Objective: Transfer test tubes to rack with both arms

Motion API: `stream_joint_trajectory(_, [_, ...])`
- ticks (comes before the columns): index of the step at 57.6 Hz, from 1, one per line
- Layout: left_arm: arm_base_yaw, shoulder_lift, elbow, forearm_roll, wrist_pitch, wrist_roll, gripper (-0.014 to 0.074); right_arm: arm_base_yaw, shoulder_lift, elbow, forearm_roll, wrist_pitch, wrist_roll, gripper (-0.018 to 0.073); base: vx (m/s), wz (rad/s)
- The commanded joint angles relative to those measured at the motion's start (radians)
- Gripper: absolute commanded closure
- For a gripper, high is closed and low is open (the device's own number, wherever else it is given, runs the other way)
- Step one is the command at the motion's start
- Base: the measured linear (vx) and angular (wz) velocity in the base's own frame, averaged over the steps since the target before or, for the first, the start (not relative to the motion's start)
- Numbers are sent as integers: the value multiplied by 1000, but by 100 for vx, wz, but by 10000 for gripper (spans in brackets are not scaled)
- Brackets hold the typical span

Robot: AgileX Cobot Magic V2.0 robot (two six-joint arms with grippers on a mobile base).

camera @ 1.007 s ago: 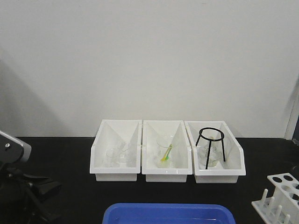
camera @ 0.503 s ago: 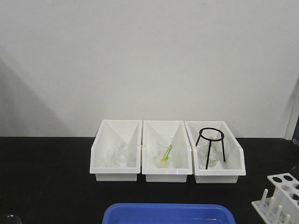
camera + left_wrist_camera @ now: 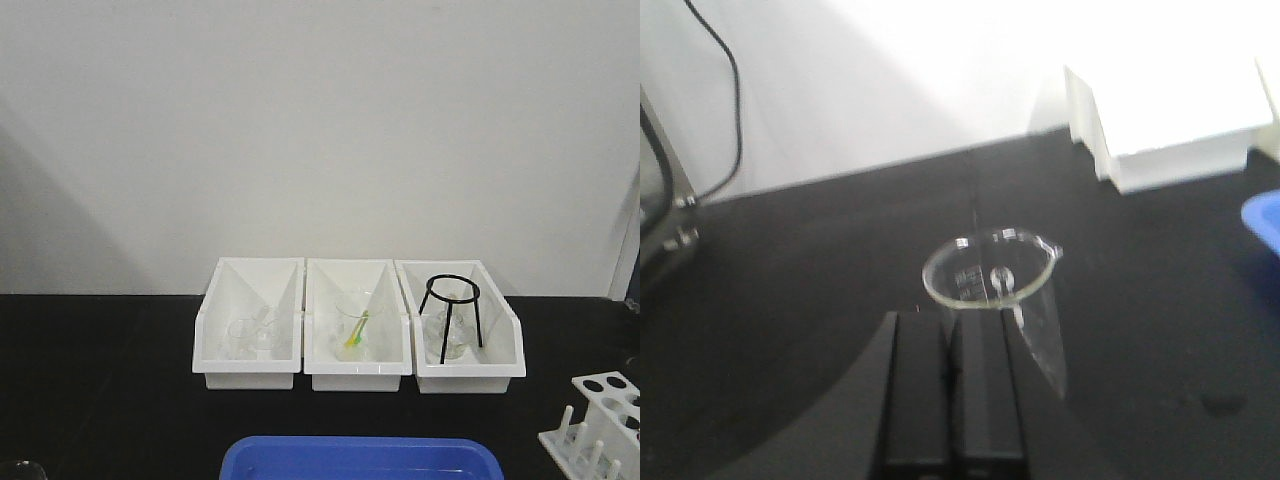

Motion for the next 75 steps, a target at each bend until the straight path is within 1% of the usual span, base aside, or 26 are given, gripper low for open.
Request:
stream_joint_trajectory(1, [2,-10,31,-3,-62,-29,617,-3,-8,-27,34,-11,0,567,0,0])
stream_joint_trajectory(5, [-1,-4,31,-3,-58,-62,617,-3,-8,-27,37,-11,0,567,0,0])
stream_joint_trajectory(8, [-1,-5,31,-3,-52,-73,617,-3,-8,-27,36,-11,0,567,0,0])
stream_joint_trajectory(59, [-1,-4,31,-2,-51,-73,617,-3,-8,-27,45,-14,0,567,0,0])
stream_joint_trajectory(65, [-1,-4,31,-2,-51,-73,617,-3,-8,-23,69,-70,47,567,0,0])
stream_joint_trajectory(67, [-1,-4,31,-2,-51,-73,617,-3,-8,-13,82,-75,46,567,0,0])
stream_joint_trajectory(69, [-1,-4,31,-2,-51,-73,617,-3,-8,1,114,-74,40,567,0,0])
stream_joint_trajectory(73, [-1,-4,31,-2,-51,-73,617,-3,-30,46,237,-60,-18,567,0,0])
stream_joint_trajectory(75, [-1,-4,31,-2,-51,-73,617,-3,-48,78,320,-50,-76,567,0,0])
